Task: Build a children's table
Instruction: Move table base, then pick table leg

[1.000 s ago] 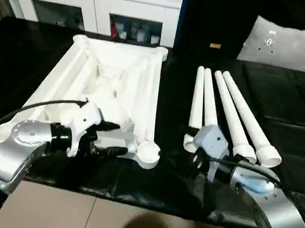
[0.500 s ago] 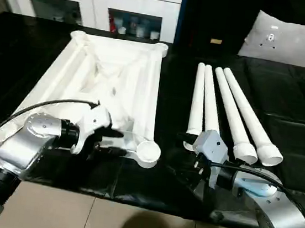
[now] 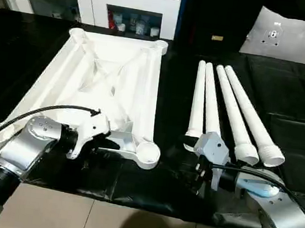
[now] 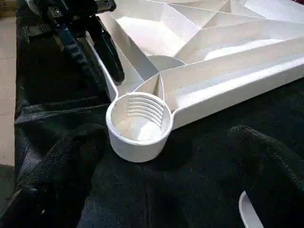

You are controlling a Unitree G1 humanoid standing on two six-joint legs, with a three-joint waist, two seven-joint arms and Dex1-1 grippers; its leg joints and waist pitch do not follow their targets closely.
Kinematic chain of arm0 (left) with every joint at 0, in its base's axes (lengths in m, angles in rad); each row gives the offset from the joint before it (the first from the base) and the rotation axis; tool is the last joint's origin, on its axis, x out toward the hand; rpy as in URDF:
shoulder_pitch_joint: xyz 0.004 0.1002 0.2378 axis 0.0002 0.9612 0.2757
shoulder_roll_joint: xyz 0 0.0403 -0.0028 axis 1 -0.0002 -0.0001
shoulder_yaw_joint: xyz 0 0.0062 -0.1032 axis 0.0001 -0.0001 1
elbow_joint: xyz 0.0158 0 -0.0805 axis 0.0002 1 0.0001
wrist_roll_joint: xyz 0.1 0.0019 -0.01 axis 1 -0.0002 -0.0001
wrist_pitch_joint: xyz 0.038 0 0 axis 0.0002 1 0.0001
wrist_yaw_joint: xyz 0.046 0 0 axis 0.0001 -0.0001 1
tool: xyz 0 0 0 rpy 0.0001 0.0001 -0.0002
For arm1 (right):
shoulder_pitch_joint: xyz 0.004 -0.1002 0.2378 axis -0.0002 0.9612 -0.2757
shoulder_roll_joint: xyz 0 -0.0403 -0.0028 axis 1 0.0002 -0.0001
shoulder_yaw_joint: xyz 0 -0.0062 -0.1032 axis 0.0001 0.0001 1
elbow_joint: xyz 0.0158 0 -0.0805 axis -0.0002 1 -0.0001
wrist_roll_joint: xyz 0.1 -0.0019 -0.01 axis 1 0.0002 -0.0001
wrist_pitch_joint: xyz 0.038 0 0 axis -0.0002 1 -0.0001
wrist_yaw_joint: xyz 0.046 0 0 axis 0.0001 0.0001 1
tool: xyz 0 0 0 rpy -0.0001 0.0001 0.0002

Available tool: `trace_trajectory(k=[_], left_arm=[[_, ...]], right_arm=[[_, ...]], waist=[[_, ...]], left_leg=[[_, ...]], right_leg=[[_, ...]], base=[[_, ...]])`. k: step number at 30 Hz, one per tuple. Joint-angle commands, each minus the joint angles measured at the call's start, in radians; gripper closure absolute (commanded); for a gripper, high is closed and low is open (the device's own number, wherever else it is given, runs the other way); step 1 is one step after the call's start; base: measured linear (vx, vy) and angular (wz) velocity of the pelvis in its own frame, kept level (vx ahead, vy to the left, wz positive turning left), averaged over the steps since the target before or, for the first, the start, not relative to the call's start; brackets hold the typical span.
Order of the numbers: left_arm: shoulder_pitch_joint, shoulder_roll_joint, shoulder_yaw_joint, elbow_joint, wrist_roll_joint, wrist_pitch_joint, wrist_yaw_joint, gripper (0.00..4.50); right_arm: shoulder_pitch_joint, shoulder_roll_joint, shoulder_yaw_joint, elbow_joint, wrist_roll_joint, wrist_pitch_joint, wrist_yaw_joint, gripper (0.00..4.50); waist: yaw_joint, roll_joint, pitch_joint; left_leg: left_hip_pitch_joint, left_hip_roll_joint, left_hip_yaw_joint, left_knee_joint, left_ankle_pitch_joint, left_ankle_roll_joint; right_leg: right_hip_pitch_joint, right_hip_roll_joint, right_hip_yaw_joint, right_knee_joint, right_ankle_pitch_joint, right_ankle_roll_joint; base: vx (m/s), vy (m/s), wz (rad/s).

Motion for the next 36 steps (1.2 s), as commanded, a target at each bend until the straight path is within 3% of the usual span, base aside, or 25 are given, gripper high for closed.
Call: trace_trajectory(k=[1,3,10,13,14,18,25,28,30,33,36], left_arm=[[-0.007,-0.011,0.010,0.001,0.002,0.013,0.005,3.40],[-0.006,-0.021,0.018,0.008,0.002,0.026,0.023,3.47],[-0.041,-0.070,0.030,0.072,0.047,0.005,0.129,4.03],[-0.057,-0.092,0.032,0.076,0.053,0.022,0.152,4.13],[-0.060,-0.099,0.031,0.075,0.054,0.018,0.151,4.20],[-0.057,-0.106,0.026,0.065,0.046,-0.006,0.118,4.46],[-0.026,-0.077,0.011,0.021,0.038,-0.017,0.071,4.46],[-0.012,-0.072,0.038,-0.012,0.022,-0.030,0.075,4.06],[0.001,-0.066,0.064,-0.046,0.016,-0.053,0.087,3.83],[0.004,-0.064,0.075,-0.059,0.013,-0.059,0.090,3.57],[0.014,-0.051,0.084,-0.086,0.016,-0.052,0.100,3.38]], right_arm=[[0.002,-0.001,0.004,-0.013,-0.003,-0.001,0.004,0.00],[0.001,0.001,0.005,-0.011,-0.002,-0.001,0.003,0.00],[-0.009,0.019,0.005,0.013,-0.014,-0.007,-0.017,0.00],[-0.009,0.025,0.005,0.014,-0.016,-0.005,-0.025,0.00],[-0.010,0.028,0.004,0.014,-0.018,-0.005,-0.032,0.00],[-0.010,0.034,0.001,0.012,-0.021,-0.003,-0.039,0.00],[-0.026,0.076,-0.055,0.019,0.030,0.047,-0.076,0.00],[-0.064,0.111,-0.089,0.015,0.069,0.064,-0.094,0.00],[-0.127,0.162,-0.108,0.049,0.044,0.089,-0.170,0.00],[-0.159,0.185,-0.111,0.074,0.020,0.089,-0.209,0.00],[-0.254,0.245,-0.135,0.155,-0.023,0.202,-0.332,0.00]], waist=[[0.002,0.004,-0.040],[0.001,-0.001,-0.041],[-0.001,-0.003,-0.040],[-0.009,-0.005,-0.044],[-0.010,-0.005,-0.049],[-0.010,-0.004,-0.051],[-0.011,-0.004,-0.047],[-0.010,-0.005,-0.049],[-0.011,-0.009,-0.052],[-0.009,-0.006,-0.050],[-0.003,-0.004,-0.053]], left_leg=[[0.009,0.108,-0.036,-0.092,-0.123,0.079],[0.008,0.108,-0.035,-0.091,-0.113,0.087],[0.004,0.107,-0.034,-0.091,-0.114,0.084],[0.003,0.106,-0.033,-0.087,-0.072,0.098],[0.001,0.103,-0.031,-0.081,-0.029,0.118],[0.000,0.105,-0.030,-0.078,0.005,0.151],[0.004,0.110,-0.030,-0.083,-0.033,0.143],[0.004,0.110,-0.030,-0.083,-0.030,0.132],[0.004,0.108,-0.027,-0.081,0.009,0.138],[0.008,0.106,-0.024,-0.081,0.006,0.123],[0.010,0.103,-0.023,-0.080,0.035,0.109]], right_leg=[[0.032,-0.108,0.060,-0.066,0.044,-0.298],[0.033,-0.108,0.060,-0.067,0.050,-0.297],[0.034,-0.109,0.061,-0.070,0.016,-0.291],[0.035,-0.108,0.061,-0.065,0.083,-0.296],[0.036,-0.108,0.061,-0.060,0.155,-0.302],[0.035,-0.106,0.057,-0.055,0.212,-0.309],[0.032,-0.107,0.057,-0.058,0.157,-0.319],[0.031,-0.107,0.056,-0.055,0.149,-0.321],[0.031,-0.107,0.056,-0.051,0.180,-0.325],[0.026,-0.103,0.055,-0.052,0.158,-0.327],[0.025,-0.099,0.054,-0.047,0.177,-0.322]], base=[[0.000,0.000,0.00],[0.000,0.000,0.00],[0.000,0.000,0.00],[0.000,0.000,0.00],[0.000,0.000,0.00],[0.000,0.000,0.00],[0.000,0.000,0.00],[0.000,0.000,0.00],[0.000,0.000,0.00],[0.000,0.000,0.00],[0.000,0.000,0.00]])
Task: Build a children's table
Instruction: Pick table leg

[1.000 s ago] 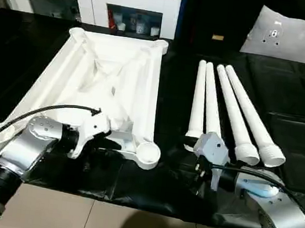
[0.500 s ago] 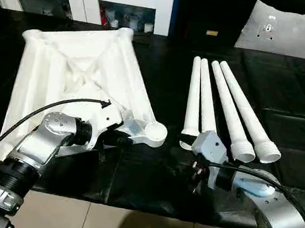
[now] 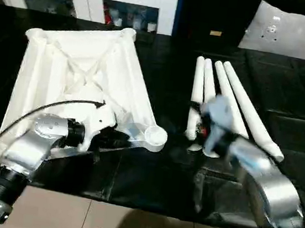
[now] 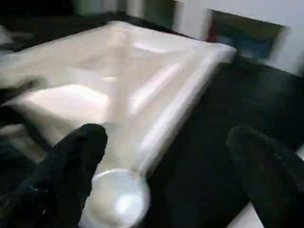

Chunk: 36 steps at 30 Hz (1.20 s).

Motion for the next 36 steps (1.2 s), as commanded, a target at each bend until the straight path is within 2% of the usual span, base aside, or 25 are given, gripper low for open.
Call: trace_trajectory(k=[1,2,4,5,6,7,8,9,10,13,15,16,17,21,25,27,31,36], left_arm=[[0.009,0.012,0.013,-0.027,-0.001,-0.001,0.009,3.26],[0.013,0.015,0.017,-0.035,0.005,-0.004,0.017,3.06],[0.026,0.018,0.028,-0.065,0.004,0.006,0.029,3.03],[0.034,0.021,0.035,-0.089,-0.003,0.021,0.032,3.00],[0.046,0.024,0.042,-0.125,-0.010,0.042,0.035,2.77],[0.046,0.024,0.042,-0.125,-0.010,0.042,0.035,2.77],[0.063,0.029,0.048,-0.176,-0.023,0.067,0.035,2.77],[0.073,0.032,0.052,-0.206,-0.033,0.084,0.035,2.77],[0.085,0.036,0.057,-0.243,-0.046,0.106,0.036,2.77],[0.111,0.037,0.071,-0.319,-0.075,0.147,0.049,2.77],[0.121,0.033,0.079,-0.351,-0.087,0.169,0.062,2.77],[0.134,0.028,0.087,-0.381,-0.095,0.187,0.077,2.77],[0.139,0.026,0.090,-0.390,-0.098,0.194,0.082,2.77],[0.151,0.015,0.102,-0.410,-0.098,0.220,0.114,2.77],[0.169,0.009,0.099,-0.435,-0.105,0.244,0.130,2.77],[0.176,0.005,0.096,-0.452,-0.114,0.260,0.140,2.77],[0.176,0.001,0.088,-0.462,-0.121,0.274,0.145,2.77],[0.174,0.000,0.080,-0.464,-0.118,0.283,0.146,2.77]], right_arm=[[-0.034,0.014,-0.021,0.043,-0.026,0.067,-0.060,0.00],[-0.087,0.028,-0.017,0.087,-0.052,0.126,-0.107,0.00],[-0.163,0.064,-0.027,0.170,-0.053,0.200,-0.152,0.00],[-0.194,0.076,-0.027,0.207,-0.055,0.234,-0.163,0.00],[-0.227,0.087,-0.022,0.248,-0.068,0.262,-0.180,0.00],[-0.227,0.087,-0.022,0.248,-0.068,0.262,-0.180,0.00],[-0.255,0.097,-0.017,0.287,-0.088,0.283,-0.206,0.00],[-0.270,0.104,-0.018,0.310,-0.097,0.297,-0.222,0.00],[-0.286,0.117,-0.028,0.342,-0.106,0.302,-0.250,0.00],[-0.323,0.142,-0.056,0.415,-0.120,0.301,-0.311,0.00],[-0.346,0.153,-0.076,0.452,-0.123,0.303,-0.342,0.00],[-0.361,0.165,-0.100,0.471,-0.125,0.289,-0.376,0.00],[-0.366,0.170,-0.111,0.475,-0.125,0.285,-0.388,0.00],[-0.375,0.171,-0.121,0.462,-0.137,0.271,-0.403,0.00],[-0.369,0.162,-0.150,0.437,-0.142,0.295,-0.427,0.00],[-0.363,0.149,-0.158,0.437,-0.142,0.302,-0.432,0.00],[-0.355,0.152,-0.187,0.453,-0.130,0.325,-0.437,0.00],[-0.349,0.165,-0.210,0.473,-0.102,0.345,-0.425,0.00]], waist=[[0.001,0.005,-0.058],[0.002,0.005,-0.060],[0.002,0.012,-0.065],[0.000,0.010,-0.065],[0.003,0.012,-0.067],[0.003,0.012,-0.067],[0.006,0.007,-0.067],[0.007,0.010,-0.068],[0.005,0.005,-0.069],[0.011,0.007,-0.069],[0.011,-0.002,-0.070],[0.012,-0.003,-0.070],[0.012,0.000,-0.070],[0.011,0.000,-0.071],[0.014,0.002,-0.074],[0.016,0.006,-0.075],[0.018,0.005,-0.075],[0.022,0.003,-0.072]], left_leg=[[0.022,0.100,-0.029,-0.073,0.027,0.095],[0.023,0.098,-0.029,-0.072,0.036,0.085],[0.022,0.095,-0.029,-0.069,0.060,0.073],[0.020,0.095,-0.029,-0.069,0.061,0.066],[0.021,0.096,-0.028,-0.069,0.059,0.055],[0.021,0.096,-0.028,-0.069,0.059,0.055],[0.021,0.096,-0.025,-0.068,0.057,0.048],[0.020,0.095,-0.026,-0.069,0.070,0.044],[0.019,0.096,-0.025,-0.069,0.074,0.042],[0.019,0.094,-0.022,-0.069,0.069,0.029],[0.020,0.092,-0.019,-0.069,0.057,0.024],[0.019,0.093,-0.020,-0.070,0.057,0.021],[0.018,0.094,-0.021,-0.070,0.061,0.019],[0.018,0.090,-0.018,-0.068,0.065,0.017],[0.018,0.089,-0.018,-0.066,0.062,0.014],[0.018,0.089,-0.018,-0.065,0.056,0.009],[0.015,0.086,-0.016,-0.065,0.030,0.004],[0.015,0.086,-0.016,-0.067,-0.006,-0.006]], right_leg=[[0.042,-0.099,0.054,-0.050,0.176,-0.320],[0.042,-0.097,0.054,-0.048,0.183,-0.319],[0.044,-0.097,0.053,-0.043,0.213,-0.318],[0.045,-0.098,0.054,-0.043,0.223,-0.320],[0.046,-0.098,0.054,-0.041,0.228,-0.317],[0.046,-0.098,0.054,-0.041,0.228,-0.317],[0.046,-0.096,0.054,-0.041,0.243,-0.310],[0.047,-0.096,0.052,-0.038,0.257,-0.313],[0.048,-0.097,0.053,-0.038,0.262,-0.313],[0.047,-0.095,0.052,-0.038,0.243,-0.311],[0.048,-0.092,0.053,-0.040,0.230,-0.300],[0.050,-0.094,0.053,-0.038,0.228,-0.299],[0.049,-0.095,0.053,-0.039,0.225,-0.296],[0.048,-0.089,0.052,-0.038,0.234,-0.283],[0.049,-0.089,0.053,-0.038,0.233,-0.276],[0.050,-0.088,0.052,-0.038,0.226,-0.274],[0.051,-0.087,0.055,-0.041,0.209,-0.274],[0.048,-0.087,0.055,-0.044,0.144,-0.272]], base=[[0.000,0.000,0.00],[0.000,0.000,0.00],[0.000,0.000,0.00],[0.000,0.000,0.00],[0.000,0.000,0.00],[0.000,0.000,0.00],[0.000,0.000,0.00],[0.000,0.000,0.00],[0.000,0.000,0.00],[0.000,0.000,0.00],[0.000,0.000,0.00],[0.000,0.000,0.00],[0.000,0.000,0.00],[0.000,0.000,0.00],[0.000,0.000,0.00],[0.000,0.000,0.00],[0.000,0.000,0.00],[0.000,0.000,0.00]])
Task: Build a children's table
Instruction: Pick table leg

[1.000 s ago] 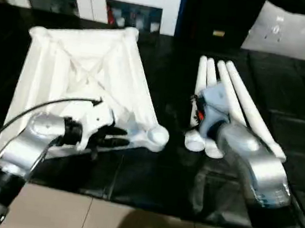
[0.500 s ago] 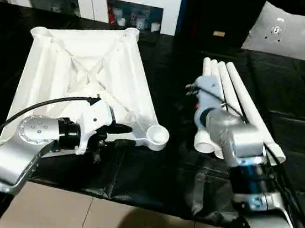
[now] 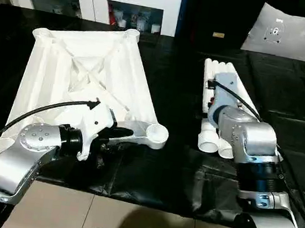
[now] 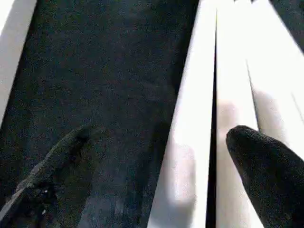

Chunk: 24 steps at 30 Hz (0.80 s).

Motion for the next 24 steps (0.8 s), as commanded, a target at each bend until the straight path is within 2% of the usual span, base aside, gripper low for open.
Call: trace_trajectory(k=[1,6,8,12,17,20,22,24], left_arm=[[-0.008,0.003,-0.009,-0.026,-0.001,0.010,0.002,2.77],[-0.010,0.001,-0.013,-0.031,-0.001,0.019,0.008,2.77],[-0.010,0.000,-0.015,-0.035,-0.003,0.025,0.010,2.77],[-0.008,0.002,-0.017,-0.039,-0.005,0.034,0.012,2.77],[-0.009,0.004,-0.014,-0.041,-0.008,0.040,0.012,2.77],[-0.008,0.006,-0.014,-0.043,-0.008,0.043,0.013,2.77],[-0.009,0.008,-0.013,-0.043,-0.009,0.045,0.012,2.77],[-0.009,0.010,-0.012,-0.044,-0.010,0.048,0.011,2.77]], right_arm=[[0.002,0.005,-0.011,0.009,0.016,0.014,0.007,0.00],[-0.010,0.024,-0.047,0.066,0.054,0.035,0.024,0.00],[-0.016,0.025,-0.053,0.082,0.049,0.031,0.022,0.00],[-0.040,0.023,-0.063,0.120,0.048,0.024,0.016,0.00],[-0.059,0.019,-0.060,0.126,0.046,0.020,0.012,0.00],[-0.063,0.010,-0.048,0.118,0.034,0.007,0.012,0.00],[-0.069,0.009,-0.054,0.120,0.033,0.002,0.009,0.00],[-0.075,0.007,-0.061,0.130,0.032,-0.001,0.002,0.00]], waist=[[0.003,0.006,-0.071],[0.004,0.007,-0.071],[0.006,0.003,-0.070],[0.009,0.003,-0.068],[0.011,0.002,-0.065],[0.011,0.002,-0.067],[0.011,0.004,-0.067],[0.011,0.002,-0.067]], left_leg=[[0.017,0.083,-0.017,-0.066,-0.022,0.010],[0.019,0.085,-0.017,-0.068,-0.037,-0.003],[0.018,0.085,-0.016,-0.068,-0.038,-0.004],[0.020,0.085,-0.015,-0.070,-0.049,-0.010],[0.019,0.084,-0.014,-0.071,-0.060,-0.014],[0.018,0.084,-0.014,-0.070,-0.044,-0.008],[0.018,0.084,-0.014,-0.070,-0.046,-0.008],[0.017,0.083,-0.014,-0.070,-0.049,-0.009]], right_leg=[[0.058,-0.088,0.056,-0.061,0.140,-0.268],[0.054,-0.086,0.054,-0.063,0.110,-0.266],[0.054,-0.086,0.054,-0.064,0.097,-0.262],[0.049,-0.086,0.054,-0.065,0.071,-0.256],[0.048,-0.086,0.055,-0.068,0.051,-0.247],[0.048,-0.085,0.054,-0.066,0.072,-0.245],[0.047,-0.086,0.054,-0.065,0.068,-0.245],[0.049,-0.085,0.055,-0.067,0.066,-0.245]], base=[[0.000,0.000,0.00],[0.000,0.000,0.00],[0.000,0.000,0.00],[0.000,0.000,0.00],[0.000,0.000,0.00],[0.000,0.000,0.00],[0.000,0.000,0.00],[0.000,0.000,0.00]])
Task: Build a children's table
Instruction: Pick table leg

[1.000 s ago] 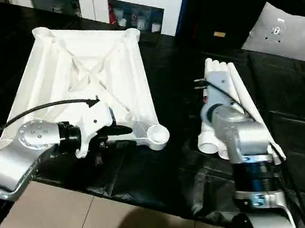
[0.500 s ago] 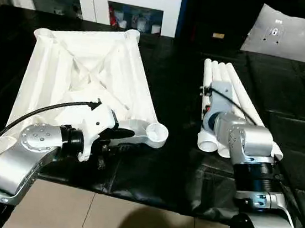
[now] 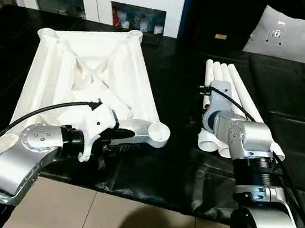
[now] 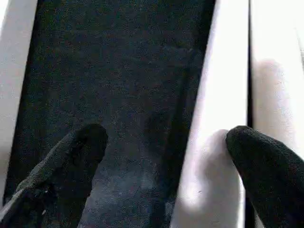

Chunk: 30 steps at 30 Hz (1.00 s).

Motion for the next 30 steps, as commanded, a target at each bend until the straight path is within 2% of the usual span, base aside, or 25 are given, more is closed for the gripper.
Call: trace_trajectory(k=[1,7,10,17,25,26,30], left_arm=[[-0.010,0.011,-0.006,-0.015,-0.006,0.010,0.002,2.77],[-0.010,0.008,-0.006,-0.017,-0.007,0.015,0.004,2.77],[-0.010,0.007,-0.006,-0.017,-0.007,0.016,0.005,2.77],[-0.007,0.008,-0.008,-0.017,-0.005,0.019,0.005,2.77],[-0.006,0.010,-0.011,-0.021,-0.006,0.023,0.002,2.77],[-0.006,0.011,-0.011,-0.020,-0.006,0.023,0.001,2.65],[-0.006,0.013,-0.012,-0.023,-0.007,0.027,-0.001,2.65]], right_arm=[[-0.028,-0.010,-0.018,0.011,-0.002,-0.011,-0.014,0.00],[-0.027,-0.010,-0.028,0.033,-0.003,-0.023,-0.022,0.00],[-0.029,-0.006,-0.035,0.047,0.006,-0.009,-0.017,0.00],[-0.040,0.011,-0.063,0.114,0.055,0.010,0.031,0.00],[-0.072,0.008,-0.072,0.186,0.068,-0.002,0.062,0.00],[-0.078,0.007,-0.074,0.197,0.070,0.002,0.066,0.29],[-0.098,0.003,-0.075,0.252,0.073,-0.021,0.079,0.42]], waist=[[0.000,0.002,-0.066],[-0.001,0.002,-0.066],[-0.001,-0.001,-0.067],[0.000,0.000,-0.069],[0.000,-0.001,-0.070],[0.000,-0.001,-0.070],[0.000,-0.001,-0.071]], left_leg=[[0.018,0.080,-0.016,-0.070,-0.055,-0.004],[0.019,0.080,-0.015,-0.070,-0.055,-0.006],[0.018,0.080,-0.015,-0.069,-0.050,-0.001],[0.017,0.081,-0.015,-0.068,-0.040,0.011],[0.016,0.081,-0.013,-0.067,-0.039,0.017],[0.017,0.081,-0.013,-0.066,-0.038,0.018],[0.016,0.081,-0.013,-0.065,-0.029,0.024]], right_leg=[[0.049,-0.087,0.055,-0.066,0.056,-0.241],[0.048,-0.086,0.055,-0.067,0.056,-0.241],[0.049,-0.087,0.055,-0.067,0.062,-0.244],[0.050,-0.088,0.054,-0.065,0.069,-0.250],[0.050,-0.088,0.053,-0.065,0.061,-0.262],[0.050,-0.089,0.053,-0.065,0.060,-0.264],[0.050,-0.089,0.052,-0.063,0.074,-0.268]], base=[[0.000,0.000,0.00],[0.000,0.000,0.00],[0.000,0.000,0.00],[0.000,0.000,0.00],[0.000,0.000,0.00],[0.000,0.000,0.00],[0.000,0.000,0.00]])
